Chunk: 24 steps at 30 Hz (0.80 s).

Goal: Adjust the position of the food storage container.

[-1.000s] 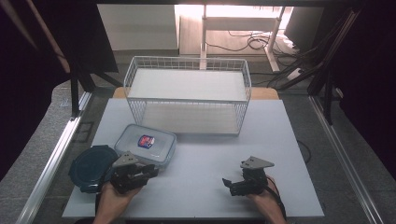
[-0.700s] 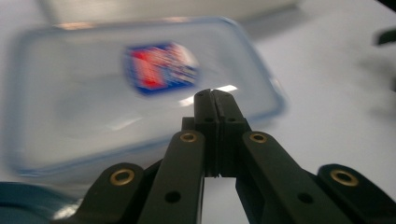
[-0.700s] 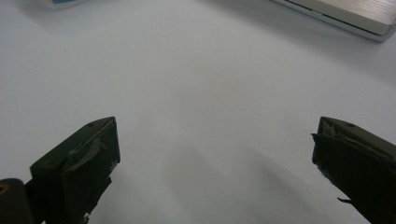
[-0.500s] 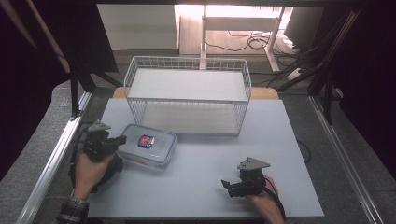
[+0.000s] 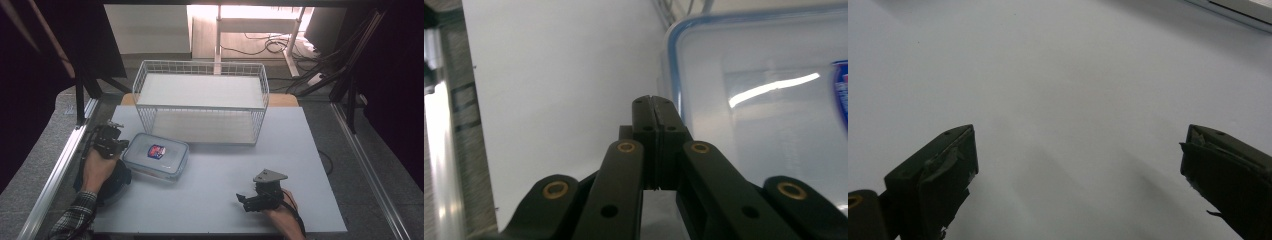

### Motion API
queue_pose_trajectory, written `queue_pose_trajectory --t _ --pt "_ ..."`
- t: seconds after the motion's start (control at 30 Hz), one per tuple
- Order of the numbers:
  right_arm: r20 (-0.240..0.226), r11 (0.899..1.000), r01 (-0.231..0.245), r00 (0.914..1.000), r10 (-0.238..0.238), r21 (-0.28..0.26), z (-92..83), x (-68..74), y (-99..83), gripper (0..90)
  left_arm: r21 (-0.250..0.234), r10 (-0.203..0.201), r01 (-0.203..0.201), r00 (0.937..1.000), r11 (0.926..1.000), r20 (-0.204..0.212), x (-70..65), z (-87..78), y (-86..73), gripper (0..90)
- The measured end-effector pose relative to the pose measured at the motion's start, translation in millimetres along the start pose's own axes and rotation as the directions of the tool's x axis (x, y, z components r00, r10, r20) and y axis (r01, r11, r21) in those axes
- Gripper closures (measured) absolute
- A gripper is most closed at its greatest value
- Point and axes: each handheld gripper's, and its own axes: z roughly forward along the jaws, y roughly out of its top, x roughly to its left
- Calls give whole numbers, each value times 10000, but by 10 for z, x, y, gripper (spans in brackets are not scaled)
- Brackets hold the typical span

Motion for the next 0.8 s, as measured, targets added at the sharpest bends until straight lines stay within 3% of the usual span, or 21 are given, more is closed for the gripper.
queue_pose_trajectory --t 0.03,0.13,0.17,0.3,0.37,0.47,0.53,0.77,0.8 --pt "-1 10000 4 10000 -4 21 -1 0 1 23 214 -15 18 9999 9998 -164 -24 29 16 900" --pt "-20 10000 -1 10000 1 45 4 1 0 26 241 -226 223 9997 9995 116 -32 35 22 900" --pt "-38 10000 -7 10000 8 55 7 2 0 26 259 -311 296 9976 9992 622 -71 44 28 900" --pt "-17 9999 43 10000 -43 92 4 10 4 26 294 -48 21 9958 9996 913 -209 44 49 900" --pt "2 10000 50 10000 -50 55 -2 9 7 26 307 246 -288 9914 9991 1289 -360 42 59 900" --pt "4 10000 23 10000 -23 37 -3 4 6 27 267 368 -409 9900 9988 1365 -438 36 51 900" --pt "-15 10000 6 10000 -6 36 -8 3 8 28 131 429 -458 9846 9989 1694 -560 22 16 900" --pt "-18 10000 2 10000 -3 -63 -14 8 20 31 -258 874 -838 9734 9961 2118 -834 -27 -75 900" --pt "1 9999 -55 10000 56 -111 -17 9 25 31 -375 1041 -982 9702 9945 2190 -927 -45 -99 900"
